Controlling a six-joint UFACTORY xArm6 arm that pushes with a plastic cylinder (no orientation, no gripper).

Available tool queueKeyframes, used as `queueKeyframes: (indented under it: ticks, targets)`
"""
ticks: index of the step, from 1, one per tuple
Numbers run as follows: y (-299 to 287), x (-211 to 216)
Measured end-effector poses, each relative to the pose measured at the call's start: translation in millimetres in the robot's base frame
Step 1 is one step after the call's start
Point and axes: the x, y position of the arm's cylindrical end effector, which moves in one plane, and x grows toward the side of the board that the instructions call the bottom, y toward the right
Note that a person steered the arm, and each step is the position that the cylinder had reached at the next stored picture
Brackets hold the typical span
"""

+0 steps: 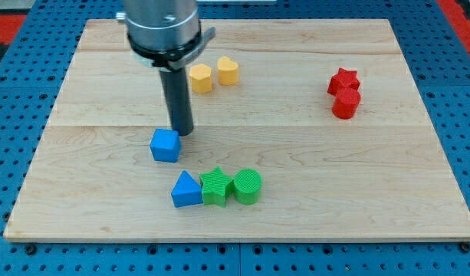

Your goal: Move the blue cube to the left of the triangle

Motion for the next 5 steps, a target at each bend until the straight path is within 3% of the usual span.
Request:
queueKeyframes:
  ticks: [2, 3, 4, 5]
  targets:
    - [-36, 42]
    - [-41, 48]
    - [-56, 22]
    - [-64, 37]
